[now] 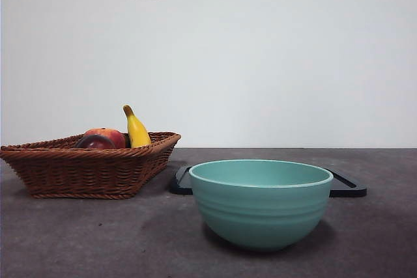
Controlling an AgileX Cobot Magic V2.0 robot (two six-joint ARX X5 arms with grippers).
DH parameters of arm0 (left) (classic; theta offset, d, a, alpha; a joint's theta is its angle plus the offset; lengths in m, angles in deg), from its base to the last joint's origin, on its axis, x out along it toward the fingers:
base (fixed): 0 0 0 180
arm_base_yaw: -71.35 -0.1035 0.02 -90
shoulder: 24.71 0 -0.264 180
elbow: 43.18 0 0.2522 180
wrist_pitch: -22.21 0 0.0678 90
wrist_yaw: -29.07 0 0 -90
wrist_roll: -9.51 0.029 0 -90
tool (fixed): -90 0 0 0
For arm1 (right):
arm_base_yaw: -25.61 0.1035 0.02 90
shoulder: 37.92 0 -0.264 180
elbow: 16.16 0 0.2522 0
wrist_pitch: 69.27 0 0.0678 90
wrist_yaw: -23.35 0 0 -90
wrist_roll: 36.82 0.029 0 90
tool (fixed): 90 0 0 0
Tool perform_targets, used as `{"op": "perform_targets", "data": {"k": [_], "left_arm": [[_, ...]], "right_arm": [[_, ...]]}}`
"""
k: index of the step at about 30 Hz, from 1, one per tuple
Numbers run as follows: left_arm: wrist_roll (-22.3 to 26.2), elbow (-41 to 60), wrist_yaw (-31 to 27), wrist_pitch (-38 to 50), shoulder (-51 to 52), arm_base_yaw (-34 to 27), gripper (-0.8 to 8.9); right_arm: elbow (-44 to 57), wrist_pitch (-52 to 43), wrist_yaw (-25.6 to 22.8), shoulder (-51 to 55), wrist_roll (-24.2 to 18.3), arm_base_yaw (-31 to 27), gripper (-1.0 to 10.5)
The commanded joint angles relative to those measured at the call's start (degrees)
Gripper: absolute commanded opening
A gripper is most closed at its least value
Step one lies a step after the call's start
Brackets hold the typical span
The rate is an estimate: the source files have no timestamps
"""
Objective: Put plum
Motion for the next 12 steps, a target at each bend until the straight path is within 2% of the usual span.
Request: {"op": "perform_targets", "data": {"k": [1, 6, 12], "left_arm": [[-0.87, -3.69, 0.55, -1.53, -0.59, -0.13, 0.12], [0.15, -10.03, 2.47, -5.01, -3.76, -0.13, 0.12], [5.11, -18.49, 11.54, -9.62, -11.74, -0.04, 0.12]], "right_arm": [[-3.34, 1.07, 0.11, -0.66, 1.01, -0.02, 0.1], [-9.92, 5.33, 1.25, -3.85, 0.87, -0.02, 0.1], [-18.64, 12.00, 6.99, -11.28, -1.09, -0.02, 0.1]]}}
